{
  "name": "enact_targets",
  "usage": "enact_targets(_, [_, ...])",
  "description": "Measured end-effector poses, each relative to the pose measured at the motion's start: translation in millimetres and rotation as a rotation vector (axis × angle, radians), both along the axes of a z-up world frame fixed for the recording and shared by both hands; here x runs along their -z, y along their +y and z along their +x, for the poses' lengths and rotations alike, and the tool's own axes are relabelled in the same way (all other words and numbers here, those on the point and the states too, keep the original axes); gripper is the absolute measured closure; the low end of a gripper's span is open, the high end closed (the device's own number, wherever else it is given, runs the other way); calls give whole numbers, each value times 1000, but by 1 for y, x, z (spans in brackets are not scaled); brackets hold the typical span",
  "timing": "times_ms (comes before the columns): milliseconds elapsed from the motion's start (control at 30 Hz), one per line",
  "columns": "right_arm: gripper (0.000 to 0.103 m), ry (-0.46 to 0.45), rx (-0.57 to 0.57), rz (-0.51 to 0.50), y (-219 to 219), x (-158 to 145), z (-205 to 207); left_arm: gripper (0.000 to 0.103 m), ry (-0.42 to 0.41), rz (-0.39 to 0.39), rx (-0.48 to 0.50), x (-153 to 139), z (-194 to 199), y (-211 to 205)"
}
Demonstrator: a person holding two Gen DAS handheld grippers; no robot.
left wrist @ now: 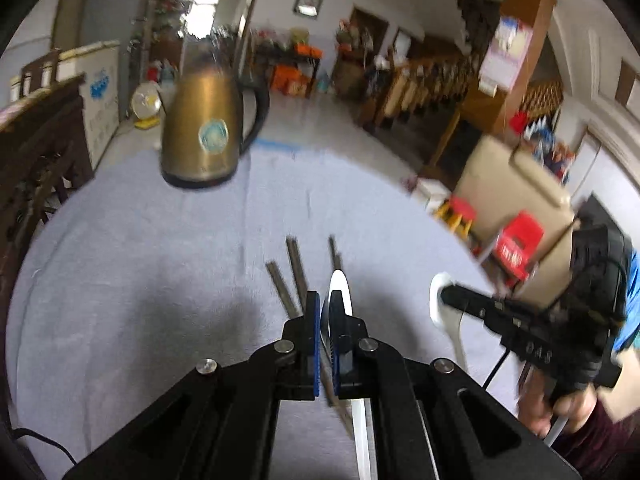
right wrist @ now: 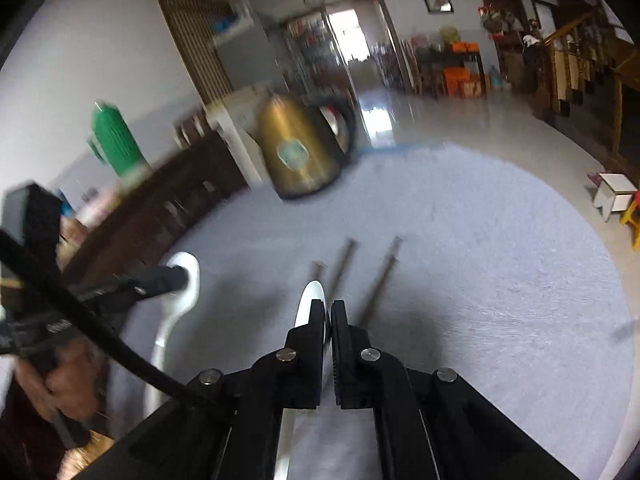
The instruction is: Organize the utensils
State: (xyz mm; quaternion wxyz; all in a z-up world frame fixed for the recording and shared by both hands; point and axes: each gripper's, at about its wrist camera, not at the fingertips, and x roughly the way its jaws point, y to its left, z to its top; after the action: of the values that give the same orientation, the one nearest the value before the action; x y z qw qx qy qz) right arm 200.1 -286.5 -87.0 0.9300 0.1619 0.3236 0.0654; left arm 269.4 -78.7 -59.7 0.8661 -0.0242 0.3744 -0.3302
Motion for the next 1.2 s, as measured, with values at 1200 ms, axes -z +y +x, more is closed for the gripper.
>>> enact_targets(1200, [81, -75, 27, -11, 75, 13, -108, 99, -226, -1, -232, 42, -138, 37])
